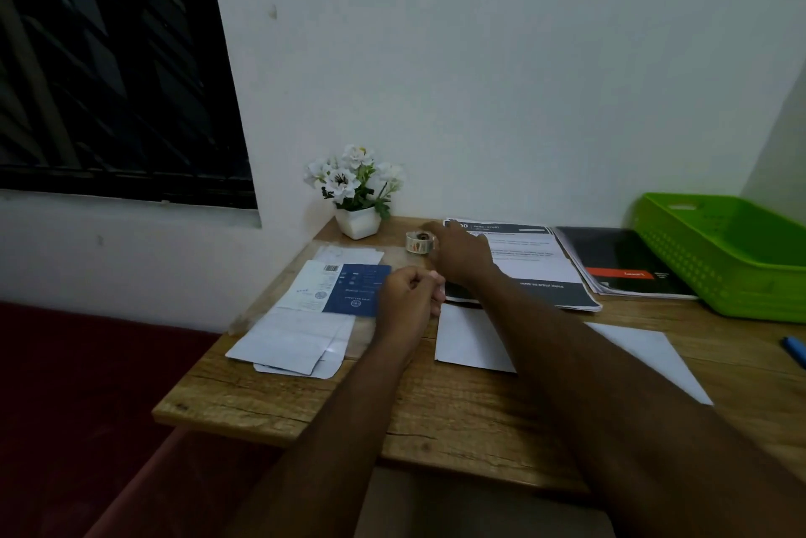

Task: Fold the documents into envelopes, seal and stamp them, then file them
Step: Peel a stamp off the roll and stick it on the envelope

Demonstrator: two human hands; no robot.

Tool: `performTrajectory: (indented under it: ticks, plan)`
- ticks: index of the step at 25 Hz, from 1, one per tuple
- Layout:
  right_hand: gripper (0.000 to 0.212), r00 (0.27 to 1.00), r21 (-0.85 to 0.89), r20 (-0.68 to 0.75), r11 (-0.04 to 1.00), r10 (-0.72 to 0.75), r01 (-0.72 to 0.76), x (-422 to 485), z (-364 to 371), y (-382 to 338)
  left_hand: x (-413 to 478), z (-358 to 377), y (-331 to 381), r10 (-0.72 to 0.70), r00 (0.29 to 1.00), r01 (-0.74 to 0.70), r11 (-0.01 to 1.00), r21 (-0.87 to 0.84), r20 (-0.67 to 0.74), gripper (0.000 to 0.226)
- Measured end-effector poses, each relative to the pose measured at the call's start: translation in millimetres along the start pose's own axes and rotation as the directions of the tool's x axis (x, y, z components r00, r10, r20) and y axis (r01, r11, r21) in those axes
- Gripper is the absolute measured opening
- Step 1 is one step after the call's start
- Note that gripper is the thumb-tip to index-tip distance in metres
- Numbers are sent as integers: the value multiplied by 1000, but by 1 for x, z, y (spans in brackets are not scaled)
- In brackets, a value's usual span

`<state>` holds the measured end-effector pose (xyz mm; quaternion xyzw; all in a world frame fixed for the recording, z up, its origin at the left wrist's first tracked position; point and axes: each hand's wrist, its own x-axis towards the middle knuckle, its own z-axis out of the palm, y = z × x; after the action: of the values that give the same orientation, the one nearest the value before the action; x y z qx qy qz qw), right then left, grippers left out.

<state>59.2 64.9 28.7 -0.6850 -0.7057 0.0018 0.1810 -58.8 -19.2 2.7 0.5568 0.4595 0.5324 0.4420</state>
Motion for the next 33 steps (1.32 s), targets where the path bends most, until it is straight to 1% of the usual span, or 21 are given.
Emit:
performTrajectory:
  ticks: [2,5,7,9,10,11,13,15,17,18,20,22,23,26,28,31,33]
  plan:
    - [41,1000,-43,-5,999,-20,20,8,1,-4,2,0,0,-9,1000,9,1000,6,-5,17]
    - [26,997,-106,-51,993,-66,60,15,3,-10,2,1,0,-18,1000,18,1000,24,1,17]
    - [18,994,-53,-85,997,-68,64,14,1,-9,1,2,1,-19,1000,19,999,32,-3,17]
    - [18,993,150,-108,986,-56,72,8,-7,-4,1,2,3,-21,1000,22,999,42,-11,18]
    - [21,991,287,-120,954,-50,83,2,-14,-1,0,2,4,-22,1000,22,999,45,-8,19]
    - [21,990,427,-134,900,-37,91,-6,-21,2,0,1,4,-17,1000,17,999,47,-3,21]
    - [16,994,671,-111,740,24,57,-28,-36,12,-1,2,5,0,1000,0,999,54,2,24]
    - [15,996,791,17,608,93,-70,-56,-48,26,-2,4,8,14,1000,-13,997,82,-20,25]
    - [21,971,830,173,506,165,-234,-81,-56,42,-2,5,9,66,998,-64,986,153,-10,50]
    - [25,954,845,234,445,189,-295,-92,-59,49,-2,6,9,112,993,-116,978,172,35,62]
    - [30,929,876,319,316,187,-364,-105,-60,57,-4,7,7,210,965,-236,957,167,159,77]
    - [31,924,900,348,219,160,-377,-114,-57,59,-5,9,4,275,926,-319,936,149,257,82]
    - [32,925,906,351,198,146,-375,-117,-55,59,-7,9,3,304,908,-356,923,147,287,83]
    - [35,935,911,338,214,106,-353,-121,-53,59,-9,10,3,388,857,-458,875,157,339,81]
    - [32,940,918,329,204,87,-340,-120,-54,60,-9,10,3,419,833,-503,845,181,362,77]
    - [27,942,925,326,179,78,-335,-119,-54,59,-8,10,1,417,836,-502,843,191,358,67]
    - [31,941,929,331,155,70,-338,-119,-53,58,-8,11,0,428,840,-506,841,193,334,59]
